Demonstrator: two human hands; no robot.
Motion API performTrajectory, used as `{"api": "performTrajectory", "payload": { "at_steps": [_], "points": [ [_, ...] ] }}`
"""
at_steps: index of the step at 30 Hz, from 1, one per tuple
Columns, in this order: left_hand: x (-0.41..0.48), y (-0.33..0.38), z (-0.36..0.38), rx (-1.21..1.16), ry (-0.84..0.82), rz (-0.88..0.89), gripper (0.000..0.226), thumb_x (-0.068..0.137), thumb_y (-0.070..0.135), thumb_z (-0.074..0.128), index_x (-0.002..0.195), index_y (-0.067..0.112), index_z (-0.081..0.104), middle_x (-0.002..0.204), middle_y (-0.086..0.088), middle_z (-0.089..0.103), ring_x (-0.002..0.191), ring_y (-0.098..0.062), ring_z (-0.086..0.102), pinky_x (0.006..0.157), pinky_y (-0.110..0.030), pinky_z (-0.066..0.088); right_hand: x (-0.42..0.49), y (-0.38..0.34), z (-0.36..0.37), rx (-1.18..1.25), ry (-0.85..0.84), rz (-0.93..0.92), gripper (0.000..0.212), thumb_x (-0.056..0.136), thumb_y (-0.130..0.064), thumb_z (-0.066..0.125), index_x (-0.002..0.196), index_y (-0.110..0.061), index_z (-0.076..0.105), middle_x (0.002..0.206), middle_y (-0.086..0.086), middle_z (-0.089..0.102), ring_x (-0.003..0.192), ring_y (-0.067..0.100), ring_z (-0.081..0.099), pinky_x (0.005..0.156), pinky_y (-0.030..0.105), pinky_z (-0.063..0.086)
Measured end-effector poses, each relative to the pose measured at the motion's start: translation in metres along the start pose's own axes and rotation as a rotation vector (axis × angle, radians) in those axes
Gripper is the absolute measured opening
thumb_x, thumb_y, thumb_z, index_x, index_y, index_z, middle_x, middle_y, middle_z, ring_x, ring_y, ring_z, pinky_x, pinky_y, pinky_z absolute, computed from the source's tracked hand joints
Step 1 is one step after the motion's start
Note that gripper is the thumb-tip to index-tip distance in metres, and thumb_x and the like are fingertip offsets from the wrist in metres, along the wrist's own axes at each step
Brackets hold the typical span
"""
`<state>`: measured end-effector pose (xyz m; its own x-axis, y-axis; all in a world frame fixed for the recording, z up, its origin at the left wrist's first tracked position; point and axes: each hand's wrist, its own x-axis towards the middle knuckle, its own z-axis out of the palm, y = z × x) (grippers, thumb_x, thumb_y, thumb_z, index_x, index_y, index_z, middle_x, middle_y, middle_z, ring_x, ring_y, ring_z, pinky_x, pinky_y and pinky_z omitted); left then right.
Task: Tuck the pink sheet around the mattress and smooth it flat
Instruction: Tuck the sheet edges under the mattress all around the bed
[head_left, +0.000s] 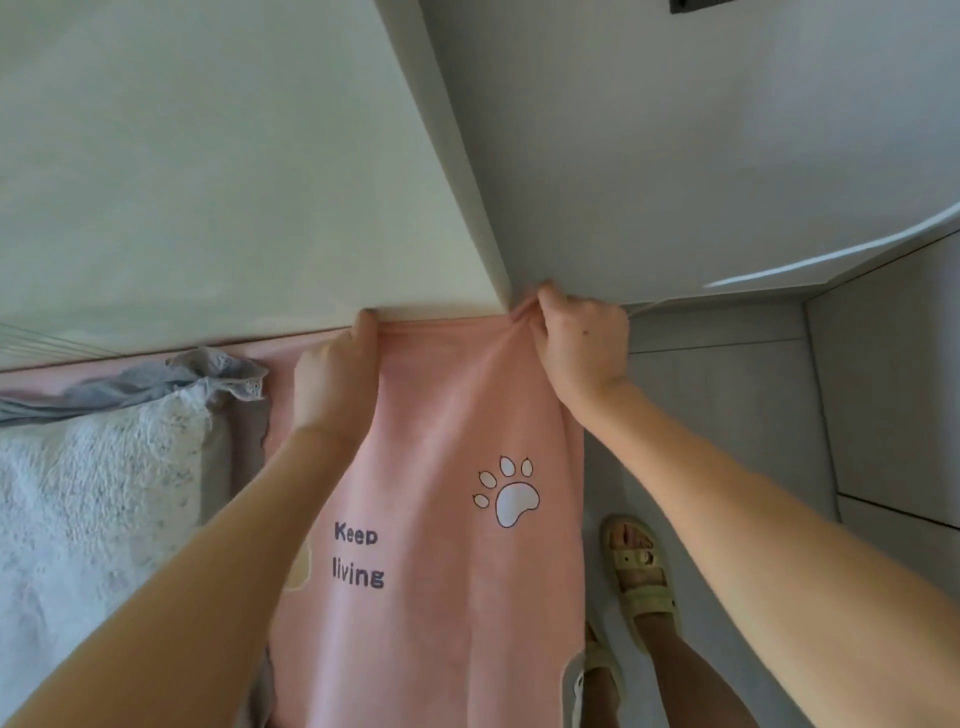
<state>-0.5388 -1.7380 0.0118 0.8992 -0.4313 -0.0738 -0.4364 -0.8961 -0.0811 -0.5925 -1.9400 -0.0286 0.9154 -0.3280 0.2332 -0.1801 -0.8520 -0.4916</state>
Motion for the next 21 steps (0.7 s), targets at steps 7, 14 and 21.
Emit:
{"api": "performTrajectory", "payload": {
  "at_steps": [7, 14, 21],
  "points": [
    [-0.021, 0.032, 0.027, -0.333, -0.031, -0.227, 0.021, 0.09, 0.001, 0.042, 0.11, 0.0, 0.044, 0.09, -0.028, 0.058, 0.074, -0.045, 0.055, 0.059, -0.037, 0.036, -0.03, -0.01, 0.037, 0.362, -0.262, 0.687, 0.017, 0.095, -0.009, 0.041, 0.103, -0.005, 0.055, 0.092, 0.016, 0.067, 0.086, 0.034, 0.061, 0.062, 0.03, 0.03],
    [-0.025, 0.018, 0.045, -0.201, -0.185, 0.263, 0.047, 0.093, 0.034, 0.033, 0.121, 0.01, 0.062, 0.121, -0.012, 0.065, 0.11, -0.032, 0.061, 0.096, -0.038, 0.042, -0.102, -0.034, 0.012, 0.774, -0.416, 0.669, 0.037, 0.1, -0.022, 0.039, 0.134, -0.017, 0.05, 0.133, -0.005, 0.056, 0.122, 0.007, 0.049, 0.101, 0.019, 0.037],
    [-0.008, 0.024, 0.051, -0.144, -0.3, 0.138, 0.069, 0.088, 0.052, 0.008, 0.127, 0.018, 0.055, 0.128, 0.0, 0.057, 0.118, -0.024, 0.052, 0.102, -0.037, 0.035, -0.088, -0.052, 0.035, 1.275, -0.545, 0.908, 0.033, 0.103, -0.036, 0.027, 0.129, -0.053, 0.038, 0.131, -0.021, 0.042, 0.128, 0.004, 0.04, 0.112, 0.028, 0.028]
  ]
}}
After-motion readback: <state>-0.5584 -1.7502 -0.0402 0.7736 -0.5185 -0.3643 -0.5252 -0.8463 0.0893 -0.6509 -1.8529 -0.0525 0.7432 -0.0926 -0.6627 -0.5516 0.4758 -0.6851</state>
